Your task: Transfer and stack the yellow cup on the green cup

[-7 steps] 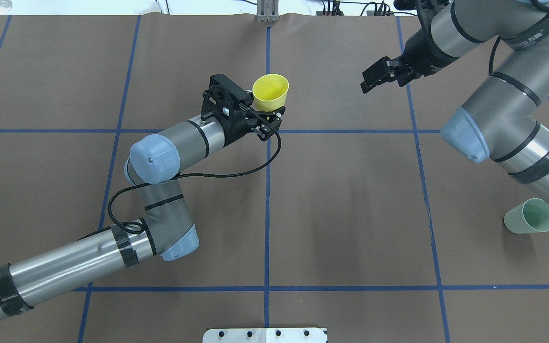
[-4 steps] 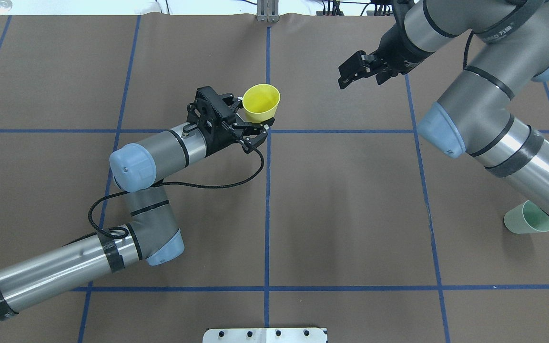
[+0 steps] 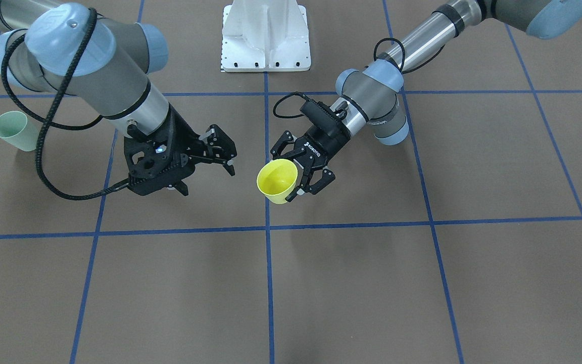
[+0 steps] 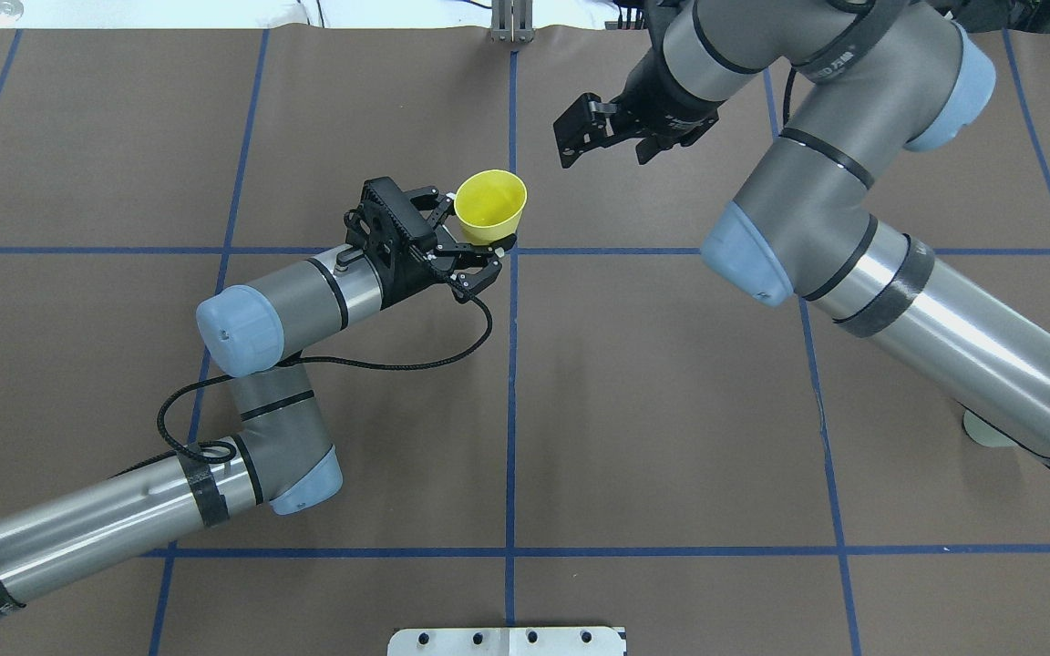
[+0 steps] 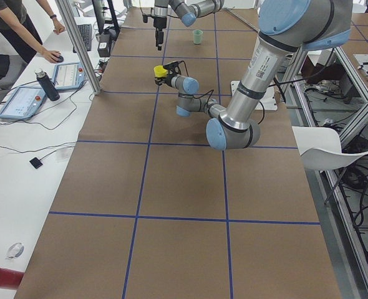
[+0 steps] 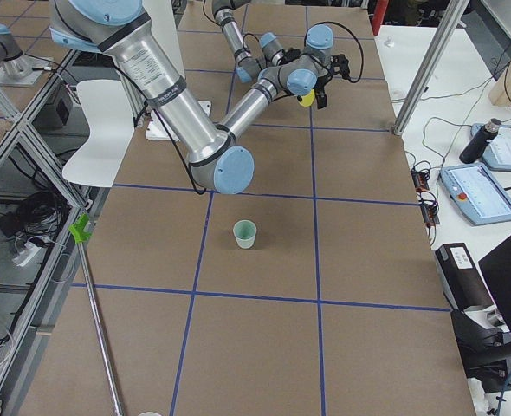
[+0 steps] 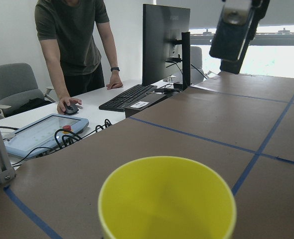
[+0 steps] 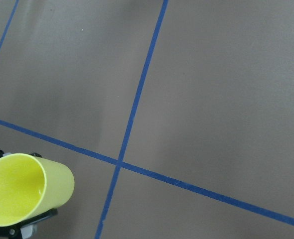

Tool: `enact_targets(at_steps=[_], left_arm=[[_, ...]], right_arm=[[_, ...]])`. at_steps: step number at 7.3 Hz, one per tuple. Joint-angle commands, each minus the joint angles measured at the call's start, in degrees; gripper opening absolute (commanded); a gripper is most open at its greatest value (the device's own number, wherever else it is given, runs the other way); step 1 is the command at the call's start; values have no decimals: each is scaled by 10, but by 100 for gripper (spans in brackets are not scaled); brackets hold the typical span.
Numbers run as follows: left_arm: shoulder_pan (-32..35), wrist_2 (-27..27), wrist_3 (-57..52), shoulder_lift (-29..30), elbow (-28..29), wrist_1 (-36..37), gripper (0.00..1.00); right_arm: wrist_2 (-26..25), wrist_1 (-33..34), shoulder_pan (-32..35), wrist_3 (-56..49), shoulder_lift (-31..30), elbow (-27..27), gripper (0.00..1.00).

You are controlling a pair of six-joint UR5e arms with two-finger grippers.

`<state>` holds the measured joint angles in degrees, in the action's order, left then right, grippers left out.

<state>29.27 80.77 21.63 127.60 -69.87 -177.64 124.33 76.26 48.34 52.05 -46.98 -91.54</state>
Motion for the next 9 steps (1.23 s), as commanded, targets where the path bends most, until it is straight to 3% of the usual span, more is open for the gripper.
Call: enact_targets(at_steps=[1,2,6,9], left_arm=[[0,0,0,0,1,0,51],[0,0,0,0,0,-1,51],[-1,0,0,0,-4,-1,51],[-1,0,0,1,-6,-1,51]], right_arm=[[-15,0,-25,9,26,24,91],[-15,0,-27,9,31,34,82],[-16,0,-36,9,60,71,81],[-22,0,-51,9,59,71,66]])
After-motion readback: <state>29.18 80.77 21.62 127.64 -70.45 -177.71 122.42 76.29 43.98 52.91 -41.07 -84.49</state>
